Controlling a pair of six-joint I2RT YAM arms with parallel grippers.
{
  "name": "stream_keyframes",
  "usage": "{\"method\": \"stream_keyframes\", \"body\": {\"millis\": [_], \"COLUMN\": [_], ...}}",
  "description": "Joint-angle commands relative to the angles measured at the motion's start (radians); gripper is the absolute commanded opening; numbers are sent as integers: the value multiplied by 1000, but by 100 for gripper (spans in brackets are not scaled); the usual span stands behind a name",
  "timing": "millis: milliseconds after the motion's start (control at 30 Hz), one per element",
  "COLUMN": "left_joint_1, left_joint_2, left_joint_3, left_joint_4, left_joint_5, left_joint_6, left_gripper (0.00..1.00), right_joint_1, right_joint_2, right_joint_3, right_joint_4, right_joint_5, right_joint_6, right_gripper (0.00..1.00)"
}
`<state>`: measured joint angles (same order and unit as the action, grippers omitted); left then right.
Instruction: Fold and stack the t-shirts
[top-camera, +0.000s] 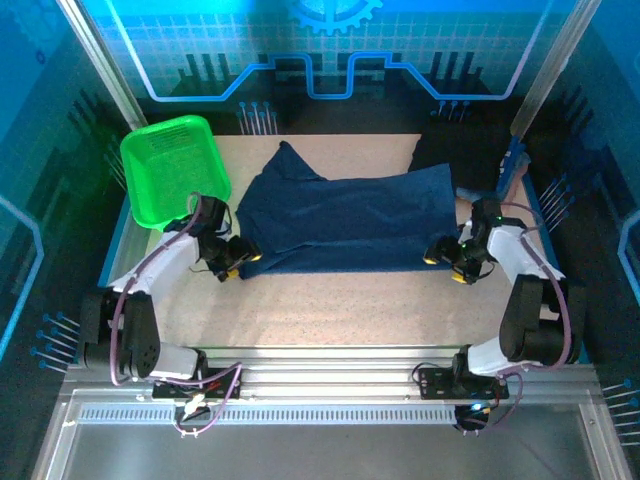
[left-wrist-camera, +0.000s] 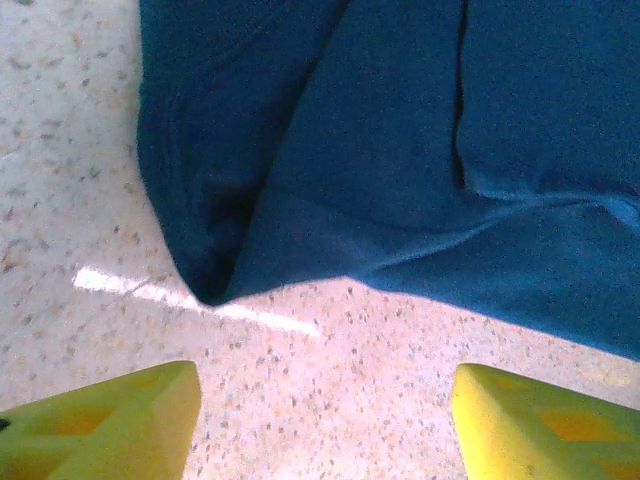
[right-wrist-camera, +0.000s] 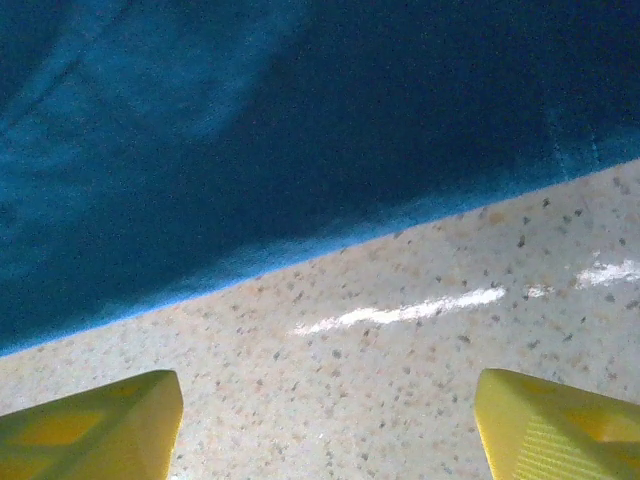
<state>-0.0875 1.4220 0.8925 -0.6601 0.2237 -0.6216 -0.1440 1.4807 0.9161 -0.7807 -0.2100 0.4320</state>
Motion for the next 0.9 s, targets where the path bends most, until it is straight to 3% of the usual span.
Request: {"method": "stream_keyframes", "body": {"millis": [0,233,400,500,667,767,867], "left_joint_1": [9,9,11,27,46,49,51], "left_joint_2": [72,234,265,271,304,339,383], "left_joint_3": [-11,72,118,152,240,283,319], "left_joint_4": [111,143,137,105,12,-8,-14], "left_joint_5": [19,-13,-26,-43,-101,-139,-175], "left_joint_6": [29,75,116,155,268,314,326], "left_gripper": [62,51,25,18,15,16,25], "right_joint_1": [22,65,93,105,106,106,106], "right_joint_2": [61,161,211,260,344,364,373], "right_joint_3": [24,94,152,186,244,264,270], "right_joint_4": [43,57,30,3,-49,-57,-57], "right_joint_5": [48,85,147,220,352,367,354], "right_joint_6": [7,26,38,54,70,72,73], "right_gripper": [76,72,68,66,65,66,66]}}
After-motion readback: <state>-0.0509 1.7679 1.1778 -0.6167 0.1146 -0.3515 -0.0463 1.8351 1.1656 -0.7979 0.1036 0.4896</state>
